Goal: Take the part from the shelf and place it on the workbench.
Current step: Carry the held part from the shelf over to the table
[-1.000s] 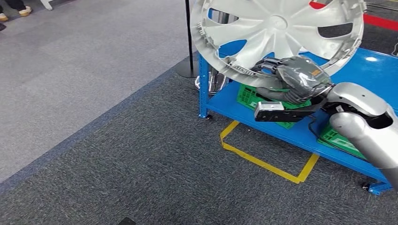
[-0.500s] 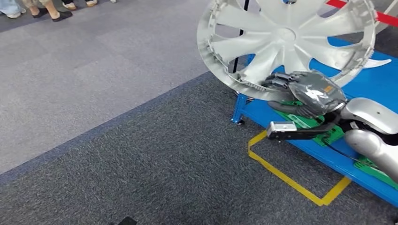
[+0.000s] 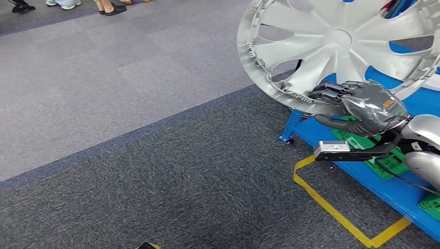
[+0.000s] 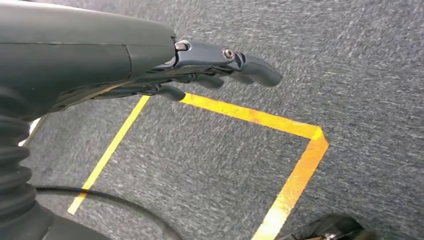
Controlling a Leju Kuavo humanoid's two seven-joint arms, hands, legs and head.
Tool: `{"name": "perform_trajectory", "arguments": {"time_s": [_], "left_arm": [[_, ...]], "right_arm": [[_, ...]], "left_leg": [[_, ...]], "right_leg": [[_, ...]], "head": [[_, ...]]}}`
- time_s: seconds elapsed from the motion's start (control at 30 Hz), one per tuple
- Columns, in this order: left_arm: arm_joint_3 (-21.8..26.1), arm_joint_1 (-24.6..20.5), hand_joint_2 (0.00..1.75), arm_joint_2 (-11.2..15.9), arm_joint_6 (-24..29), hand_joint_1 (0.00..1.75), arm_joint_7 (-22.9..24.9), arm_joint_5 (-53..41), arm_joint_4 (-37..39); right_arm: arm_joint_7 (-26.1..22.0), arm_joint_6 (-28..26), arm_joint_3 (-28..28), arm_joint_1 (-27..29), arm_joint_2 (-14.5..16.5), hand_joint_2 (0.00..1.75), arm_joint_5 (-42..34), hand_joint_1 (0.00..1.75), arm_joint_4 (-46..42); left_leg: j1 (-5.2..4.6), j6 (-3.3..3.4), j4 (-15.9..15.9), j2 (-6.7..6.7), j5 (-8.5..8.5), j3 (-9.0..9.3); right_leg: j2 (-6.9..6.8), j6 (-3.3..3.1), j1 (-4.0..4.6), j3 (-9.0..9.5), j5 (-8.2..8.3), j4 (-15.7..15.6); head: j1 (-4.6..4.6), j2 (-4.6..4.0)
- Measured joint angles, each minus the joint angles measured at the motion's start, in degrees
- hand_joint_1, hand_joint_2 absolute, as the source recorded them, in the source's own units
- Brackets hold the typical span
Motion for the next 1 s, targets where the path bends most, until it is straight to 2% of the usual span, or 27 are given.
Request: {"name": "perform_trajectory", "arguments": {"time_s": [0.03,0.07,0.1,0.13,0.17,0.2,0.23,0.27,0.3,0.33,0.37,0.43,0.47,0.5,0.53,0.57,0.6,0.63,0.7,0.77,0.8,0.83,0.87,0.93,0.97,1.0], "left_arm": [[-0.1,0.0,1.75,0.0,-0.1,0.00,0.0,0.0,0.0],[-0.1,0.0,1.75,0.0,-0.1,0.00,0.0,0.0,0.0],[-0.1,0.1,1.75,0.0,-0.2,0.00,0.0,0.0,0.0],[-0.2,0.1,1.75,0.1,-0.2,0.00,-0.1,0.0,0.0],[-0.2,0.0,1.75,0.1,-0.2,0.00,-0.3,0.0,0.0],[-0.2,0.0,1.75,0.2,-0.3,0.00,-0.6,0.1,0.0],[-0.2,-0.1,1.75,0.2,-0.3,0.00,-0.9,0.2,0.0],[-0.1,-0.1,1.75,0.2,-0.4,0.00,-1.2,0.3,0.0],[-0.1,0.0,1.75,0.3,-0.6,0.00,-1.3,0.3,0.0],[-0.1,0.0,1.75,0.4,-0.7,0.00,-1.3,0.3,0.0],[-0.1,0.0,1.75,0.5,-0.9,0.00,-1.2,0.3,0.0],[-0.1,-0.1,1.75,0.9,-1.1,0.00,-1.0,0.3,0.0],[0.0,-0.2,1.75,1.1,-1.2,0.00,-1.0,0.4,0.0],[0.0,-0.2,1.75,1.3,-1.3,0.00,-1.0,0.4,0.0],[0.0,-0.1,1.75,1.5,-1.4,0.00,-0.9,0.4,0.0],[0.0,0.1,1.75,1.7,-1.5,0.00,-0.9,0.3,0.0],[0.0,0.2,1.75,1.9,-1.6,0.00,-0.8,0.3,0.0],[0.0,0.2,1.75,2.0,-1.7,0.00,-0.8,0.3,0.0],[0.0,0.0,1.75,2.0,-1.8,0.00,-0.8,0.3,0.0],[0.0,0.0,1.75,2.0,-1.8,0.00,-0.8,0.4,0.0],[0.0,0.0,1.75,2.0,-1.8,0.00,-0.9,0.5,0.0],[0.0,0.1,1.75,2.0,-1.8,0.00,-1.1,0.6,0.0],[0.0,0.2,1.75,2.0,-1.7,0.00,-1.2,0.8,0.0],[0.1,0.2,1.75,2.1,-1.6,0.00,-1.3,1.1,0.0],[0.1,0.2,1.75,2.2,-1.6,0.00,-1.2,1.1,0.0],[0.1,0.3,1.75,2.4,-1.6,0.00,-1.1,1.2,0.0]], "right_arm": [[0.0,0.1,0.0,0.0,0.0,1.75,0.2,1.75,0.0],[0.0,0.3,0.0,0.1,0.0,1.75,0.4,1.75,-0.1],[-0.1,0.5,0.1,0.2,0.0,1.75,0.6,1.75,-0.2],[-0.1,0.7,0.1,0.3,0.0,1.75,0.8,1.75,-0.2],[-0.1,1.0,0.2,0.2,0.1,1.75,1.2,1.75,-0.2],[-0.2,1.3,0.4,0.0,0.3,1.75,1.7,1.75,-0.1],[-0.1,1.7,0.8,-0.4,0.9,1.75,2.4,1.75,0.1],[-0.1,2.2,1.2,-1.0,1.9,1.75,3.1,1.75,0.6],[0.0,2.6,1.8,-1.8,3.2,1.75,3.7,1.75,1.3],[0.1,3.0,2.4,-2.8,4.6,1.75,4.1,1.75,2.1],[0.1,3.2,3.0,-3.9,5.9,1.75,4.3,1.75,2.9],[0.2,3.6,4.3,-6.1,8.3,1.75,4.5,1.75,4.7],[0.2,3.7,5.0,-7.1,9.4,1.75,4.5,1.75,5.6],[0.3,3.8,5.7,-7.9,10.5,1.75,4.5,1.75,6.6],[0.3,3.9,6.3,-8.8,11.7,1.75,4.4,1.75,7.5],[0.3,3.9,6.8,-9.6,12.9,1.75,4.4,1.75,8.4],[0.3,3.9,7.3,-10.3,13.9,1.75,4.3,1.75,9.2],[0.3,3.9,7.6,-10.9,14.7,1.75,4.3,1.75,9.9],[0.3,3.7,8.1,-11.6,15.7,1.75,4.2,1.75,11.0],[0.3,3.5,8.5,-12.2,16.2,1.75,3.9,1.75,11.7],[0.3,3.4,8.8,-12.3,16.5,1.75,3.8,1.75,11.9],[0.3,3.4,9.1,-12.4,16.7,1.75,3.5,1.75,12.0],[0.2,3.5,9.3,-12.6,16.9,1.75,3.3,1.75,12.0],[0.3,3.7,9.7,-13.1,17.3,1.75,2.8,1.75,12.1],[0.3,3.8,10.0,-13.5,17.5,1.75,2.7,1.75,12.2],[0.3,3.9,10.2,-13.9,17.8,1.75,2.6,1.75,12.4]], "left_leg": [[-0.08,0.32,-0.6,-0.60,0.10,0.06],[0.04,0.58,-1.0,-1.26,0.31,0.26],[0.21,0.86,-1.5,-1.96,0.56,0.53],[0.45,1.16,-2.0,-2.64,0.82,0.81],[0.65,1.36,-2.2,-3.34,0.99,0.99],[0.72,1.50,-2.2,-4.08,1.02,0.97],[0.76,1.58,-2.2,-4.83,1.03,0.96],[0.79,1.58,-2.1,-5.57,1.01,0.96],[0.86,1.53,-2.0,-6.31,0.99,0.97],[0.98,1.40,-1.8,-7.06,0.92,0.97],[1.13,1.13,-1.5,-7.86,0.75,0.94],[1.40,0.33,-0.3,-9.44,0.33,0.29],[1.52,-0.09,0.2,-10.22,0.28,-0.23],[1.64,-0.46,0.5,-10.97,0.39,-0.77],[1.77,-0.76,0.7,-11.70,0.58,-1.17],[1.85,-1.05,0.6,-11.88,0.66,-1.38],[1.78,-1.37,1.0,-10.98,0.42,-1.65],[1.72,-1.68,2.2,-9.46,-0.29,-2.25],[1.70,-2.19,7.9,-5.92,-3.00,-4.96],[1.97,-2.29,14.4,-4.80,-5.22,-8.20],[2.03,-2.18,15.7,-4.67,-5.09,-8.87],[2.03,-1.99,14.9,-4.60,-3.89,-8.55],[1.90,-1.66,12.1,-4.26,-1.79,-7.28],[1.10,-0.75,5.4,-2.04,1.58,-4.24],[0.62,-0.29,3.0,-0.99,2.24,-3.19],[0.20,0.07,1.9,-0.32,2.00,-2.70]], "right_leg": [[-0.68,0.25,0.02,0.14,-0.05,-0.1],[-0.56,0.46,-0.09,0.17,-0.27,-0.2],[0.42,0.60,-0.24,0.01,-0.79,0.2],[1.95,0.67,-0.36,-0.67,-1.77,1.7],[3.80,0.68,-0.48,-2.06,-3.17,4.4],[5.06,0.70,-0.50,-3.90,-4.74,8.0],[5.66,0.79,-0.49,-5.92,-6.05,11.8],[5.89,0.93,-0.52,-7.49,-6.52,14.3],[5.98,1.08,-0.59,-8.15,-5.90,14.9],[6.10,1.24,-0.73,-7.67,-4.23,13.4],[6.65,1.49,-1.02,-6.19,-1.94,10.0],[9.84,2.02,-1.77,-3.04,0.38,3.7],[11.11,2.09,-1.97,-2.16,0.53,2.1],[11.78,1.96,-1.95,-1.89,0.10,1.7],[11.27,1.61,-1.82,-1.75,0.11,1.5],[10.41,1.27,-1.71,-1.73,0.17,1.6],[9.61,0.90,-1.65,-1.56,0.19,1.5],[8.70,0.52,-1.58,-1.33,0.17,1.3],[6.75,-0.09,-1.22,-0.92,-0.01,1.2],[4.87,-0.47,-0.80,-0.65,-0.31,1.2],[4.06,-0.58,-0.63,-0.47,-0.49,1.2],[3.32,-0.64,-0.47,-0.21,-0.72,1.2],[2.60,-0.65,-0.32,0.15,-1.00,1.2],[1.28,-0.51,-0.04,0.82,-1.59,1.0],[0.71,-0.32,0.09,1.01,-1.78,0.9],[0.18,-0.11,0.19,1.07,-1.88,0.7]], "head": [[-0.01,0.01],[0.02,0.01],[-0.01,0.01],[0.03,0.01],[0.13,0.01],[0.19,0.00],[0.30,0.00],[0.32,0.00],[0.31,0.00],[0.30,0.00],[0.30,0.00],[0.33,0.01],[0.36,0.01],[0.41,0.01],[0.41,0.01],[0.44,0.01],[0.30,0.01],[0.10,0.01],[-0.22,0.01],[-0.26,0.00],[-0.31,0.00],[-0.30,0.00],[-0.31,0.00],[-0.26,0.01],[-0.26,0.01],[-0.23,0.01]]}}
